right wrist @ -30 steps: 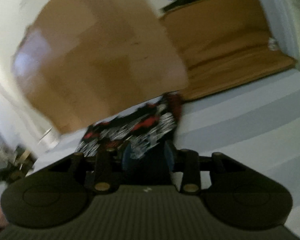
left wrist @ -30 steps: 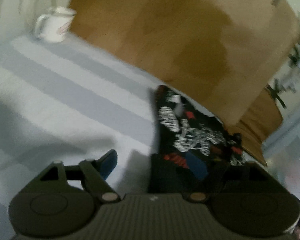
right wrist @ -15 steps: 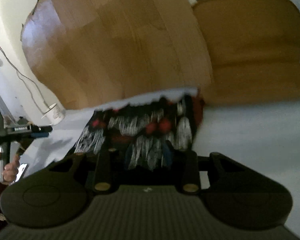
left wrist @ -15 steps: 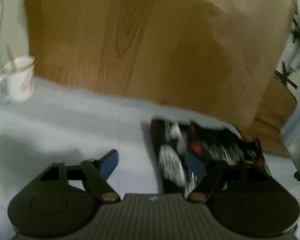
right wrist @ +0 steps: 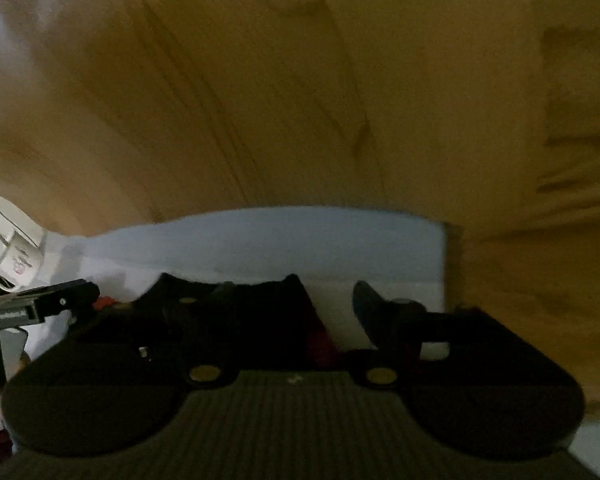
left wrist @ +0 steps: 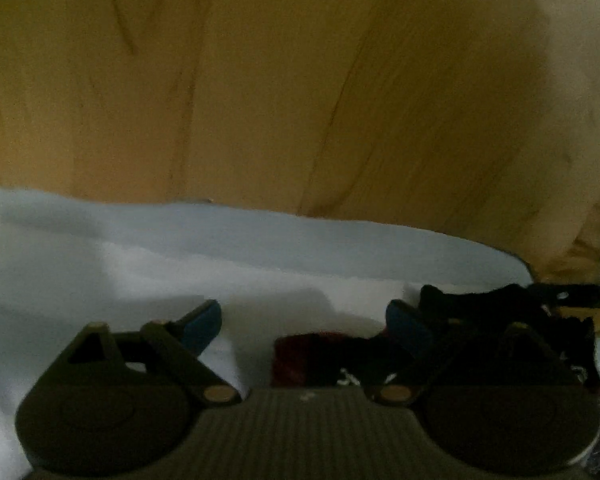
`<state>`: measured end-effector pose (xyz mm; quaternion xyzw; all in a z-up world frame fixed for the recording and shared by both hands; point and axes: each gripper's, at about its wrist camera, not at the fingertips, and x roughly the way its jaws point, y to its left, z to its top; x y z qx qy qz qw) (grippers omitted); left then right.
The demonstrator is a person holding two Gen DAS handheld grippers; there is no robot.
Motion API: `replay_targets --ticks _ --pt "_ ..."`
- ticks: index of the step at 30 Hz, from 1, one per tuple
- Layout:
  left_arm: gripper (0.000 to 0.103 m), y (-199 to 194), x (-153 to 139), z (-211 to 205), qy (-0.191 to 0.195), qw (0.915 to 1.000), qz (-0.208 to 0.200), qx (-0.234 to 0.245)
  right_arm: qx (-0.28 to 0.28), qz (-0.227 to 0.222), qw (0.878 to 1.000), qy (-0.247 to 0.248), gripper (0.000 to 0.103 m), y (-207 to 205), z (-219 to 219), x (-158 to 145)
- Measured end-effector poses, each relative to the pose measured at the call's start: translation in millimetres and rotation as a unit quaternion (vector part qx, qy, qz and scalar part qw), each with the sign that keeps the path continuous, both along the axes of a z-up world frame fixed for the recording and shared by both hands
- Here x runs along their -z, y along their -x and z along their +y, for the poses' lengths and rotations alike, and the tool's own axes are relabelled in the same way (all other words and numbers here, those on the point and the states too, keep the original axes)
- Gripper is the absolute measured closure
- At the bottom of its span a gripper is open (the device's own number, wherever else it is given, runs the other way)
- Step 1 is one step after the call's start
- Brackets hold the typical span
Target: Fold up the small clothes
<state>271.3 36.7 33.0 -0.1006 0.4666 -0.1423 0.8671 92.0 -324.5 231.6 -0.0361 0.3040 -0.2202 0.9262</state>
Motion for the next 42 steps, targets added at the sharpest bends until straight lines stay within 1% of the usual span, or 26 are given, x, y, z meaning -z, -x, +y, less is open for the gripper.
replay_targets --ticks 1,2,3,4,5,6,7,9,14,18,21,22,24,27,30,31,32,33,35,36,37,38,40,41,42 --pt "0.025 3 -1 -1 0.005 1.0000 -0.007 0.005 -0.010 0.001 1.000 0.003 0.036 0 3 2" --pt "0.038 4 0 -1 0.016 0.9997 -0.005 0.018 -0.025 0.009 1.000 0.005 0.043 0 6 4" --pt "0.047 6 0 -3 0.019 0.9995 -0.008 0.024 -0.042 0.024 0.999 0.003 0.070 0 10 8" --pt "0.065 8 0 -4 0.026 0.9991 -0.005 0.033 -0.044 0.028 0.999 0.014 0.080 1 15 10" --pt "0.073 11 1 -5 0.029 0.9988 0.000 0.041 -0.047 0.030 0.998 0.031 0.085 4 22 13" --pt "0.076 15 1 -7 0.024 0.9988 -0.002 0.043 -0.052 0.030 0.998 0.034 0.089 8 28 14" --pt "0.083 20 -1 -8 0.019 0.9987 -0.005 0.046 -0.057 0.025 0.997 0.036 0.089 13 34 13" --pt "0.088 31 -7 -7 0.016 0.9988 -0.015 0.044 -0.069 0.011 0.996 0.047 0.090 27 50 10" --pt "0.090 57 -34 4 0.023 0.9983 -0.044 0.029 -0.095 -0.011 0.993 0.075 0.090 69 91 4" --pt "0.091 82 -54 7 0.024 0.9970 -0.066 0.032 -0.121 -0.037 0.989 0.080 0.090 109 115 0" --pt "0.095 108 -68 11 0.029 0.9954 -0.085 0.035 -0.146 -0.056 0.984 0.082 0.090 136 136 5" --pt "0.101 119 -75 14 0.032 0.9949 -0.090 0.033 -0.152 -0.060 0.983 0.086 0.090 149 143 8" --pt "0.101 140 -83 20 0.046 0.9931 -0.102 0.035 -0.164 -0.064 0.980 0.088 0.091 174 154 14" --pt "0.101 173 -94 27 0.049 0.9904 -0.123 0.040 -0.172 -0.068 0.978 0.092 0.091 208 165 34" --pt "0.100 198 -101 32 0.064 0.9891 -0.124 0.045 -0.177 -0.068 0.976 0.103 0.091 231 173 60" --pt "0.098 203 -103 33 0.071 0.9892 -0.120 0.044 -0.179 -0.067 0.976 0.105 0.091 240 176 69" --pt "0.093 208 -106 36 0.078 0.9897 -0.113 0.041 -0.182 -0.067 0.975 0.107 0.091 244 176 76" --pt "0.088 210 -108 35 0.087 0.9899 -0.103 0.041 -0.187 -0.064 0.973 0.121 0.091 254 181 89" --pt "0.072 216 -112 27 0.100 0.9889 -0.099 0.047 -0.193 -0.050 0.965 0.168 0.091 264 194 115" --pt "0.069 219 -114 22 0.101 0.9885 -0.102 0.048 -0.197 -0.037 0.962 0.183 0.091 268 196 131" --pt "0.061 222 -116 19 0.104 0.9877 -0.105 0.050 -0.198 -0.021 0.961 0.193 0.091 273 196 149" --pt "0.055 225 -117 17 0.111 0.9865 -0.109 0.053 -0.196 -0.002 0.959 0.205 0.091 275 195 165" --pt "0.051 232 -118 17 0.126 0.9842 -0.113 0.050 -0.186 0.033 0.951 0.243 0.091 274 191 190" --pt "0.048 236 -117 19 0.132 0.9835 -0.115 0.045 -0.192 0.035 0.948 0.251 0.090 276 190 195" --pt "0.047 241 -116 22 0.135 0.9833 -0.115 0.040 -0.195 0.032 0.948 0.249 0.089 279 192 193"
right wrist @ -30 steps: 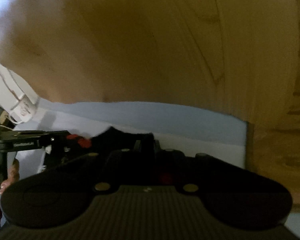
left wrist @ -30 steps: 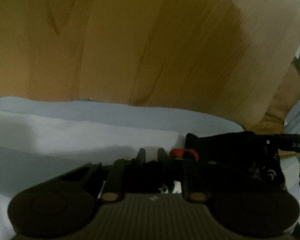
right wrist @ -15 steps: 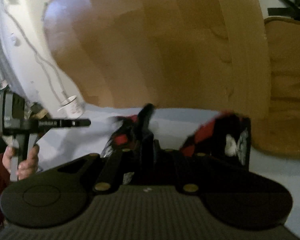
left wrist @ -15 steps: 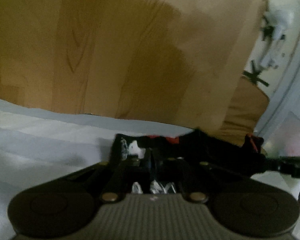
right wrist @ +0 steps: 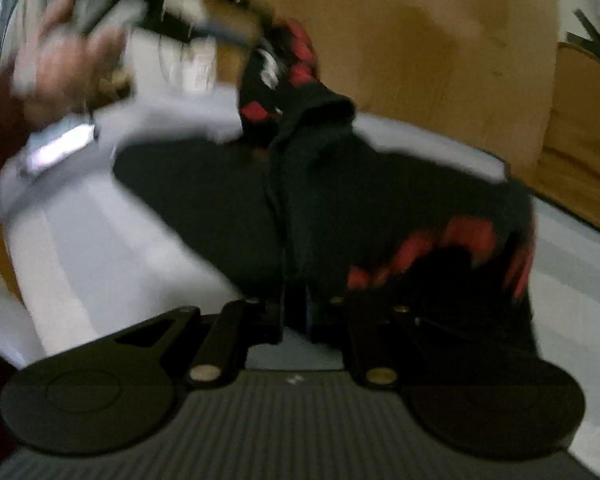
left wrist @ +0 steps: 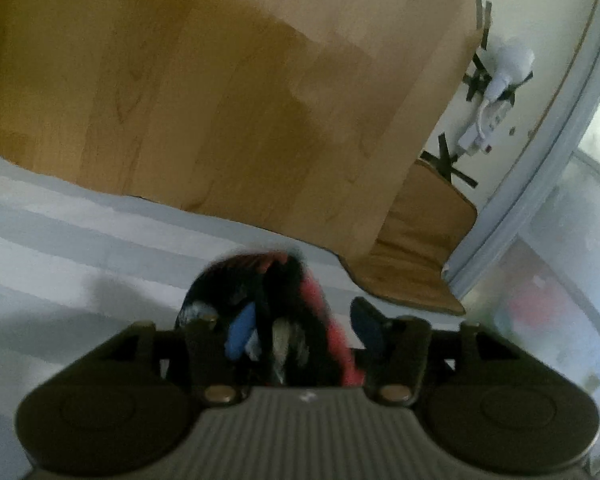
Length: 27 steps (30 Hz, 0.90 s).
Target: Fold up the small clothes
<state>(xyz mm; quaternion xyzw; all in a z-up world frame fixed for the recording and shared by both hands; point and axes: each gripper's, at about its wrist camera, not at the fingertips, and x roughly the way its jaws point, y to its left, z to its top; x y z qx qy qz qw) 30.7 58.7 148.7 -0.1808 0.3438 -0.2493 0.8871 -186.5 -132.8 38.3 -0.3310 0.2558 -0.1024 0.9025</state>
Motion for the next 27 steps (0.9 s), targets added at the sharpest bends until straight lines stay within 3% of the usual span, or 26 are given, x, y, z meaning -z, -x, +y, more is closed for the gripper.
replay_targets --ticks 2,4,5,6,7,9,14,16,18,19,20,21,22,23,27 --pt "0.041 8 6 8 0.009 0.9999 0.003 -0.010 -0.019 0.012 0.999 -0.044 0.082 0 4 -21" --pt "0.037 18 13 20 0.016 0.9996 0.006 -0.022 -0.063 -0.019 0.995 -0.074 0.067 3 14 -46" --pt "0.031 22 17 27 0.020 0.9994 0.007 -0.029 -0.076 -0.037 0.993 -0.082 0.055 1 21 -56" --pt "0.026 25 21 33 0.025 0.9989 0.008 -0.038 -0.082 -0.051 0.992 -0.086 0.050 -6 25 -65" --pt "0.021 26 24 39 0.030 0.9983 0.011 -0.049 -0.087 -0.062 0.990 -0.089 0.049 -20 28 -72" --pt "0.019 25 32 52 0.043 0.9966 0.022 -0.067 -0.091 -0.072 0.988 -0.097 0.048 -47 32 -77" --pt "0.008 9 46 68 0.057 0.9934 0.045 -0.089 -0.084 -0.034 0.989 -0.118 0.047 -115 43 -51" --pt "0.005 0 51 69 0.058 0.9920 0.056 -0.097 -0.090 -0.025 0.991 -0.091 0.045 -126 53 -33" --pt "0.004 -10 57 70 0.073 0.9905 0.067 -0.095 -0.085 -0.023 0.995 -0.049 0.035 -129 64 -15" --pt "0.007 -14 58 67 0.076 0.9904 0.068 -0.093 -0.073 -0.025 0.997 -0.016 0.034 -134 67 -6" --pt "0.023 -19 58 62 0.074 0.9909 0.068 -0.090 -0.060 -0.025 0.998 0.013 0.037 -139 69 1" --pt "0.039 -24 59 57 0.071 0.9916 0.073 -0.080 -0.051 -0.021 0.998 0.032 0.056 -145 70 5" --pt "0.073 -31 62 51 0.071 0.9915 0.086 -0.066 -0.042 -0.015 0.998 0.049 0.075 -149 69 6" --pt "0.088 -36 64 47 0.074 0.9902 0.105 -0.054 -0.035 -0.016 0.998 0.057 0.091 -149 68 4" --pt "0.088 -16 56 54 0.085 0.9887 0.113 -0.052 -0.079 -0.012 0.995 0.057 0.091 -108 85 -20"
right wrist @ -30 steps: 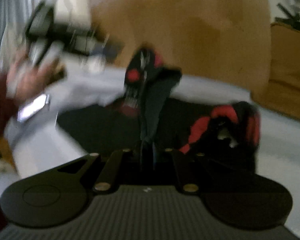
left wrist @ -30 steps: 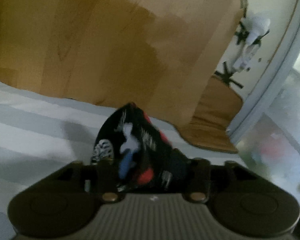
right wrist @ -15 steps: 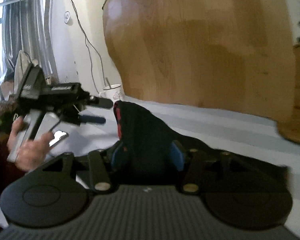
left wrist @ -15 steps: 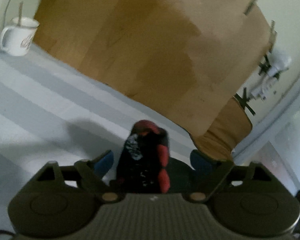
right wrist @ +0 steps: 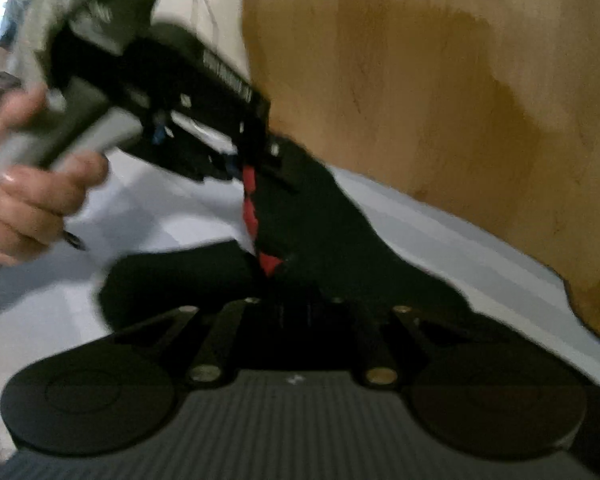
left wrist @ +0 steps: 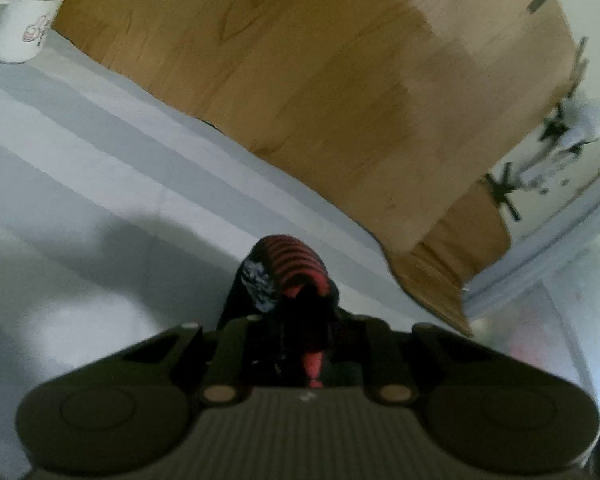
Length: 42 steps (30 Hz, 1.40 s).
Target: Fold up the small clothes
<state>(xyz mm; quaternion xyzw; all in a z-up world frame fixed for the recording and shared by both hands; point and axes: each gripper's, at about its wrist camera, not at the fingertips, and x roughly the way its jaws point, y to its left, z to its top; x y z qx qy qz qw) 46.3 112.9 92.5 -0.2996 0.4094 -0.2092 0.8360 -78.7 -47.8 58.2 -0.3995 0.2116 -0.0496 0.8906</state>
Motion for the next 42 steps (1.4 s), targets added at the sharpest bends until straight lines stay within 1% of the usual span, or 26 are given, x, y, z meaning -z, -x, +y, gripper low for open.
replay_targets --ticks 2,4,6,8,9,11,13,15,16,17,18,19,21,23,25,26,28,30,32,35,37,38,39,40,41,42 --pt "0.088 22 -3 10 0.015 0.9999 0.002 0.005 -0.018 0.018 1.000 0.010 0.091 22 9 -4" --pt "0.088 50 -1 17 0.005 1.0000 -0.001 -0.001 -0.028 0.034 0.999 0.002 0.087 32 9 5" --pt "0.087 69 13 15 -0.019 0.9997 0.010 -0.010 -0.019 0.044 0.999 -0.025 0.077 33 -2 17" --pt "0.086 74 33 11 -0.039 0.9984 0.034 -0.024 0.001 0.048 0.997 -0.066 0.066 31 -16 26" --pt "0.085 74 42 10 -0.037 0.9977 0.049 -0.029 0.004 0.042 0.995 -0.088 0.066 35 -21 25" --pt "0.083 76 44 12 -0.028 0.9979 0.044 -0.039 -0.013 0.002 0.991 -0.131 0.066 58 -25 4" --pt "0.082 76 41 11 -0.030 0.9980 0.039 -0.039 -0.022 -0.081 0.982 -0.170 0.062 97 -34 -25" --pt "0.082 77 40 8 -0.038 0.9979 0.037 -0.037 -0.008 -0.182 0.962 -0.204 0.056 140 -51 -55" --pt "0.082 77 40 6 -0.041 0.9979 0.035 -0.037 0.007 -0.227 0.949 -0.219 0.054 158 -62 -68" --pt "0.082 78 40 5 -0.045 0.9978 0.032 -0.037 0.030 -0.264 0.937 -0.226 0.049 171 -73 -77" --pt "0.082 78 39 4 -0.047 0.9977 0.031 -0.036 0.058 -0.286 0.929 -0.227 0.039 174 -82 -81" --pt "0.083 78 38 4 -0.049 0.9977 0.030 -0.036 0.089 -0.297 0.923 -0.227 0.036 173 -91 -85" --pt "0.083 79 36 3 -0.053 0.9975 0.029 -0.035 0.124 -0.283 0.920 -0.243 0.036 163 -109 -84" --pt "0.083 80 33 4 -0.055 0.9974 0.031 -0.037 0.139 -0.247 0.921 -0.267 0.037 146 -122 -78" --pt "0.083 81 28 2 -0.057 0.9975 0.026 -0.035 0.148 -0.216 0.927 -0.267 0.083 131 -123 -70" --pt "0.084 84 24 1 -0.056 0.9977 0.023 -0.032 0.145 -0.224 0.925 -0.270 0.084 139 -122 -74" --pt "0.085 90 16 2 -0.054 0.9980 0.014 -0.031 0.104 -0.255 0.908 -0.315 0.085 169 -119 -85" --pt "0.085 96 9 1 -0.062 0.9976 0.006 -0.032 0.097 -0.280 0.896 -0.331 0.085 194 -122 -90" --pt "0.084 98 11 -1 -0.072 0.9968 0.012 -0.032 0.113 -0.272 0.890 -0.348 0.085 206 -136 -81" --pt "0.084 96 27 -3 -0.097 0.9938 0.036 -0.041 0.154 -0.250 0.882 -0.368 0.084 201 -156 -53" --pt "0.082 97 35 -1 -0.091 0.9939 0.039 -0.047 0.143 -0.264 0.863 -0.407 0.083 205 -167 -47" --pt "0.081 98 33 -2 -0.096 0.9937 0.038 -0.044 0.142 -0.266 0.855 -0.421 0.077 206 -170 -48" --pt "0.079 99 30 -2 -0.099 0.9936 0.037 -0.041 0.142 -0.267 0.853 -0.426 0.064 208 -169 -49" --pt "0.071 100 27 -2 -0.100 0.9936 0.035 -0.037 0.139 -0.266 0.854 -0.425 0.058 210 -167 -51" --pt "0.059 103 23 0 -0.100 0.9939 0.032 -0.034 0.130 -0.268 0.855 -0.424 0.052 213 -164 -53" --pt "0.054 105 18 5 -0.102 0.9938 0.023 -0.038 0.116 -0.276 0.854 -0.425 0.049 220 -161 -56"
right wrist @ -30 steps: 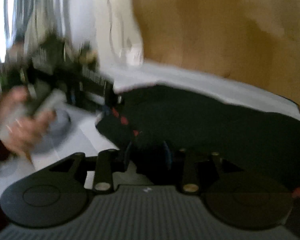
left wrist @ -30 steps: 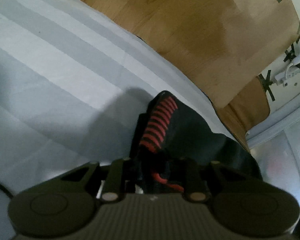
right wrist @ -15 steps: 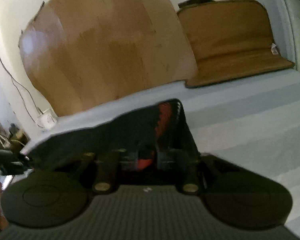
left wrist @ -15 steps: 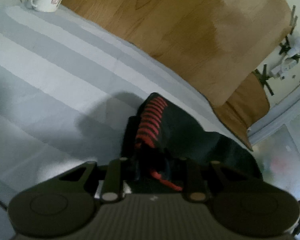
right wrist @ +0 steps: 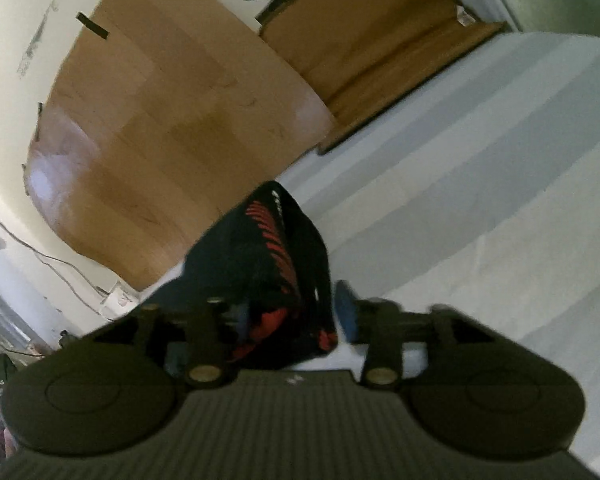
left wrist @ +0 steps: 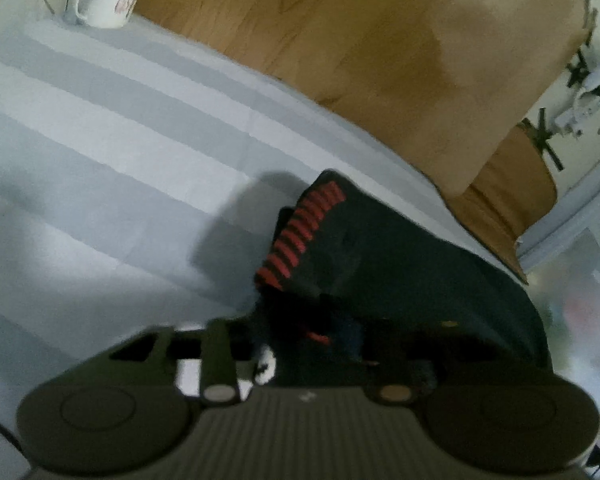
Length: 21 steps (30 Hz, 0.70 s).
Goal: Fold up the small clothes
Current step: 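Lower the folded sweater onto the bed and open both grippers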
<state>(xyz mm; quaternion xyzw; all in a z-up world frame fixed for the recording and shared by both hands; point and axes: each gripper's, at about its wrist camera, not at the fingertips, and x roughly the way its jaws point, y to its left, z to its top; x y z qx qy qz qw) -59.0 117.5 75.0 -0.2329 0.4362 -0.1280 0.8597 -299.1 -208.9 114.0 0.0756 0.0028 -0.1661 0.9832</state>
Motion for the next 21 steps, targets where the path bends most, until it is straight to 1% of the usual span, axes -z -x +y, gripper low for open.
replay_targets --ticks 1,2,3,5,6,8,9,11,12,14,16,18,19,20,21 --pt "0.052 4 -7 6 -0.003 0.9999 -0.014 -0.009 -0.004 -0.013 1.000 0.000 0.046 -1 -5 2" --pt "0.052 8 -15 12 -0.001 0.9994 -0.029 -0.017 -0.002 -0.028 1.000 -0.003 0.040 5 -5 -1" --pt "0.052 11 -22 18 0.006 0.9989 -0.041 -0.023 0.002 -0.036 0.999 -0.006 0.036 9 -6 -2" --pt "0.051 12 -37 26 0.024 0.9970 -0.065 -0.034 0.016 -0.041 0.999 -0.014 0.035 12 -9 -5" --pt "0.051 8 -45 23 0.027 0.9962 -0.076 -0.034 0.025 -0.045 0.999 -0.010 0.036 11 -7 -8" --pt "0.051 0 -56 10 0.016 0.9954 -0.092 -0.021 0.030 -0.052 0.998 0.017 0.036 1 -1 -12" --pt "0.051 -6 -58 0 0.008 0.9951 -0.098 -0.012 0.024 -0.049 0.998 0.039 0.039 -9 7 -16" --pt "0.050 -17 -57 -25 -0.014 0.9936 -0.111 0.013 -0.002 -0.029 0.996 0.087 0.045 -35 28 -23" --pt "0.049 -23 -53 -38 -0.029 0.9927 -0.115 0.023 -0.017 -0.014 0.994 0.106 0.047 -50 38 -26" --pt "0.048 -36 -42 -63 -0.062 0.9902 -0.120 0.036 -0.041 0.014 0.990 0.133 0.047 -80 51 -28" --pt "0.048 -47 -28 -81 -0.091 0.9886 -0.115 0.034 -0.047 0.050 0.986 0.150 0.047 -113 54 -27" --pt "0.048 -56 -15 -93 -0.107 0.9881 -0.106 0.032 -0.035 0.094 0.981 0.164 0.047 -144 47 -25" --pt "0.046 -58 -10 -97 -0.116 0.9874 -0.104 0.030 -0.020 0.112 0.979 0.171 0.047 -155 41 -24" --pt "0.045 -60 -5 -101 -0.131 0.9859 -0.101 0.028 0.001 0.125 0.976 0.178 0.051 -163 33 -23" --pt "0.045 -61 0 -103 -0.143 0.9845 -0.098 0.027 0.024 0.132 0.974 0.183 0.061 -167 23 -22"
